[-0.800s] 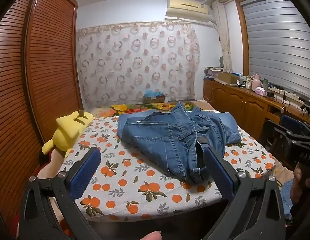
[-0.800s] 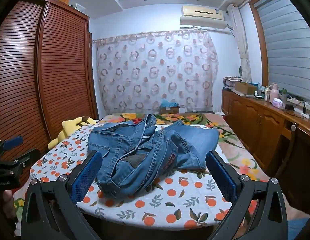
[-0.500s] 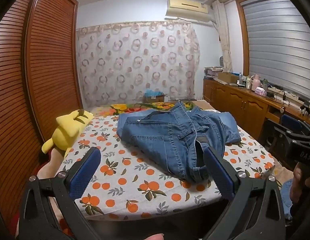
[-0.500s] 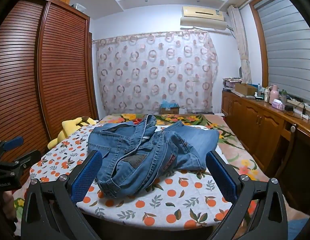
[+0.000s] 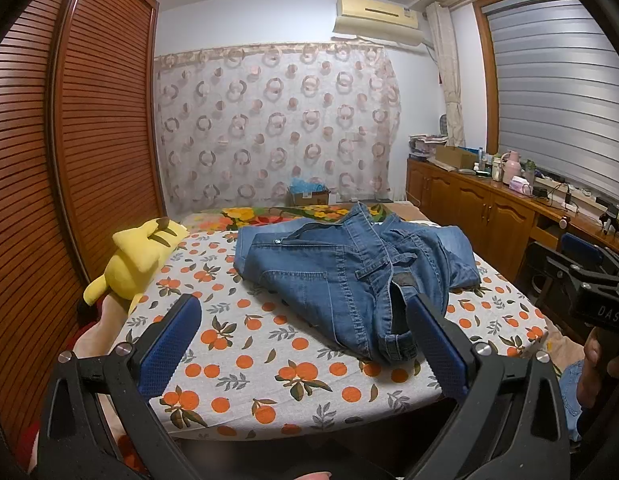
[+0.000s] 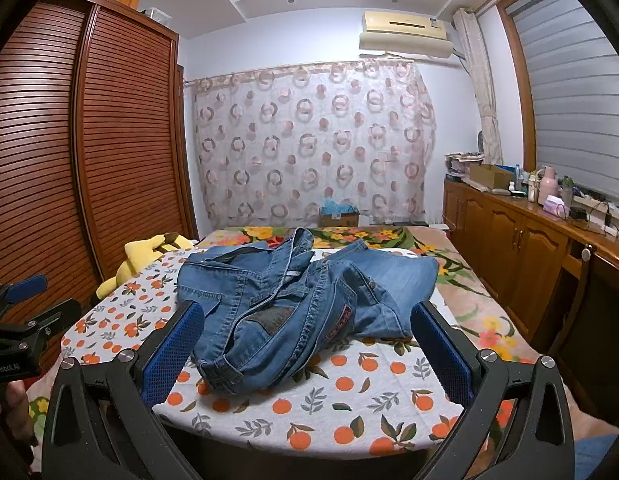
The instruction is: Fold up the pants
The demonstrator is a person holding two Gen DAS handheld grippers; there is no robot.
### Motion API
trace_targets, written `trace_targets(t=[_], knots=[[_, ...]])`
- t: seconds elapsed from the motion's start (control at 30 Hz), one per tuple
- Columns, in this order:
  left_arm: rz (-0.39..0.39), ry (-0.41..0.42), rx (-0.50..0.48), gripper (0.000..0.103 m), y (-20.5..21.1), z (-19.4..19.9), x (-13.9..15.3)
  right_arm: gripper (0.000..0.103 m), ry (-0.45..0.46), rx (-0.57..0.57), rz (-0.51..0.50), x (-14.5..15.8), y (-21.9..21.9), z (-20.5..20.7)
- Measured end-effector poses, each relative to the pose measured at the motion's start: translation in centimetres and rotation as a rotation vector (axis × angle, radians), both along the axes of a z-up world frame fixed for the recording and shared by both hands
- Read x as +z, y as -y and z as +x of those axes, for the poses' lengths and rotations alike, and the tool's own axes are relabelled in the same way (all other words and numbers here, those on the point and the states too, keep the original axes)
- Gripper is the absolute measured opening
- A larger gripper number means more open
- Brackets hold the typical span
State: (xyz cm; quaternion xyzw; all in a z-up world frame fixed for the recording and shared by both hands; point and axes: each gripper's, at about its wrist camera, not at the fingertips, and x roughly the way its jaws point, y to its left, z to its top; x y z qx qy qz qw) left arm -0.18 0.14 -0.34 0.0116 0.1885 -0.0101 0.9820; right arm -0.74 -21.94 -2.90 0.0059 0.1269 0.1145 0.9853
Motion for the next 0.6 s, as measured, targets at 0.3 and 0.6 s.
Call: trace_targets(t=[0.3,0.6], knots=[[-0.001,0.002,0.001,0.103,-0.09,-0.32,-0.1,0.103,0.003,0.0,0.0,-0.04,-0.12,-0.06],[-0.003,0.004,0.001,0.103,-0.19,-0.49,0.01,0.103,0.003,0.001,0.001,-0.02,-0.11,-0.08]])
